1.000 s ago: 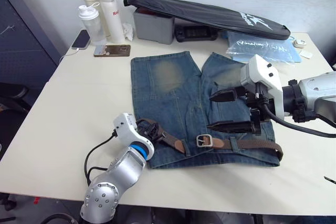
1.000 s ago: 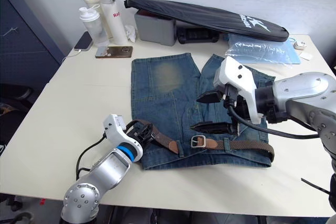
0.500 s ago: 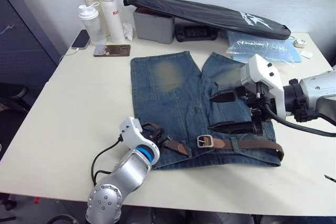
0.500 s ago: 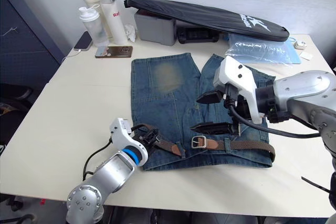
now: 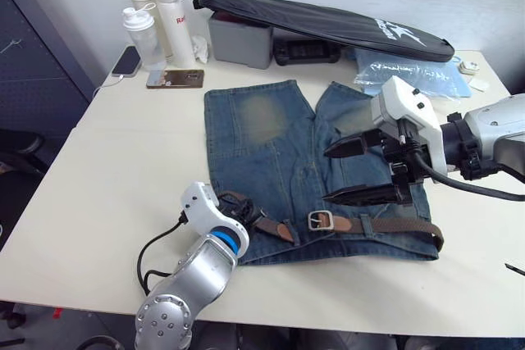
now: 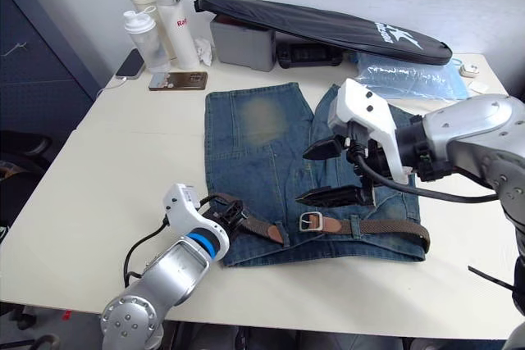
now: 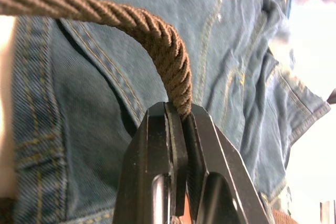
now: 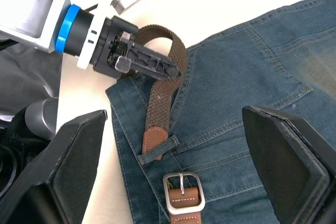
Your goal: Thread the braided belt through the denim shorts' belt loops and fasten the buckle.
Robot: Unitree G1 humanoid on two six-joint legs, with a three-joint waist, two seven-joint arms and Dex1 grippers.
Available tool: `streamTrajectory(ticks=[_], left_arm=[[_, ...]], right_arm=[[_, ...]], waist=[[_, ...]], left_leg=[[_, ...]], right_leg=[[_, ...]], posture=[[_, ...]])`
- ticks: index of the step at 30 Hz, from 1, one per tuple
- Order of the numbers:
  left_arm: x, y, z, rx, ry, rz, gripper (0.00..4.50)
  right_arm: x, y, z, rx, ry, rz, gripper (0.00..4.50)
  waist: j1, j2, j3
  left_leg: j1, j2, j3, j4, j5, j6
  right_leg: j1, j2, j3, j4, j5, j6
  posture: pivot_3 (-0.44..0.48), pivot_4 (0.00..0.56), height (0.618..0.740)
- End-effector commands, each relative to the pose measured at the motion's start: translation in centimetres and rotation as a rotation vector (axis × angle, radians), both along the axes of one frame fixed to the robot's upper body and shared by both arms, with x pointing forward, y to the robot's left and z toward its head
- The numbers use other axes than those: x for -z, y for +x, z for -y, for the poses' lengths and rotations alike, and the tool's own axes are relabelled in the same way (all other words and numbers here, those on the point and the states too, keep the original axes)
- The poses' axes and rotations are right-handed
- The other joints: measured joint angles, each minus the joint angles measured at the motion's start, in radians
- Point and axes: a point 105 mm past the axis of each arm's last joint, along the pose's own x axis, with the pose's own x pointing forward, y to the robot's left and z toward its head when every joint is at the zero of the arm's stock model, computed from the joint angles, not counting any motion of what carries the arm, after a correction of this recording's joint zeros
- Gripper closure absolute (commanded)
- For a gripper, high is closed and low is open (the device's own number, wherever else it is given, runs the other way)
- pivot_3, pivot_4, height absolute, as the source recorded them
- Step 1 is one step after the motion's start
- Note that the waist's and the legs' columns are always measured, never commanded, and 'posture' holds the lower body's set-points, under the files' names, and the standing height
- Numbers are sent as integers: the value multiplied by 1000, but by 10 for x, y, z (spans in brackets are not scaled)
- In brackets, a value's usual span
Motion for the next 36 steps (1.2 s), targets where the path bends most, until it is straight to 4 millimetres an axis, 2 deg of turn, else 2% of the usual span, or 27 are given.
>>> streamTrajectory(ticks=[1,9,17,24,29,32,35,36], left_arm=[[0,-7,16,137,-3,-5,4500],[3,-17,10,236,24,-75,4500],[0,-9,8,243,-16,-111,4500],[1,4,-4,231,37,-81,4500],[-14,15,-14,268,61,16,4500],[-38,19,-22,285,-25,93,4500],[-52,23,-30,325,-54,160,4500],[-61,28,-33,303,-114,191,4500]], right_arm=[[-8,2,-2,-4,13,51,95],[-4,2,3,16,29,46,95],[12,-25,23,-20,-76,-104,95],[36,-29,37,21,-164,-81,95],[37,-27,36,50,-115,-75,95],[41,-29,37,64,-114,-85,95],[44,-29,38,79,-114,-76,95],[46,-28,39,82,-116,-69,95]], waist=[[0,0,0],[0,1,0],[1,1,0],[1,0,1],[0,1,1],[0,1,1],[0,2,1],[0,2,1]], left_leg=[[0,0,0,0,0,0],[0,0,-1,0,0,0],[1,-3,-2,1,-1,1],[1,-3,-2,1,0,1],[2,-3,-1,1,2,0],[2,-3,-1,0,2,0],[2,-3,-1,-1,2,0],[2,-3,-1,-1,2,0]], right_leg=[[0,0,0,0,0,0],[0,-1,-1,1,0,0],[0,-3,-1,5,0,0],[0,-3,-2,5,0,0],[0,-2,-2,6,0,0],[0,-2,-1,6,0,0],[-1,-2,-2,7,0,0],[-1,-2,-2,7,0,0]], posture=[[0,150,740],[0,150,740],[0,150,740],[0,150,740],[0,150,740],[0,150,740],[0,150,740],[0,150,740]])
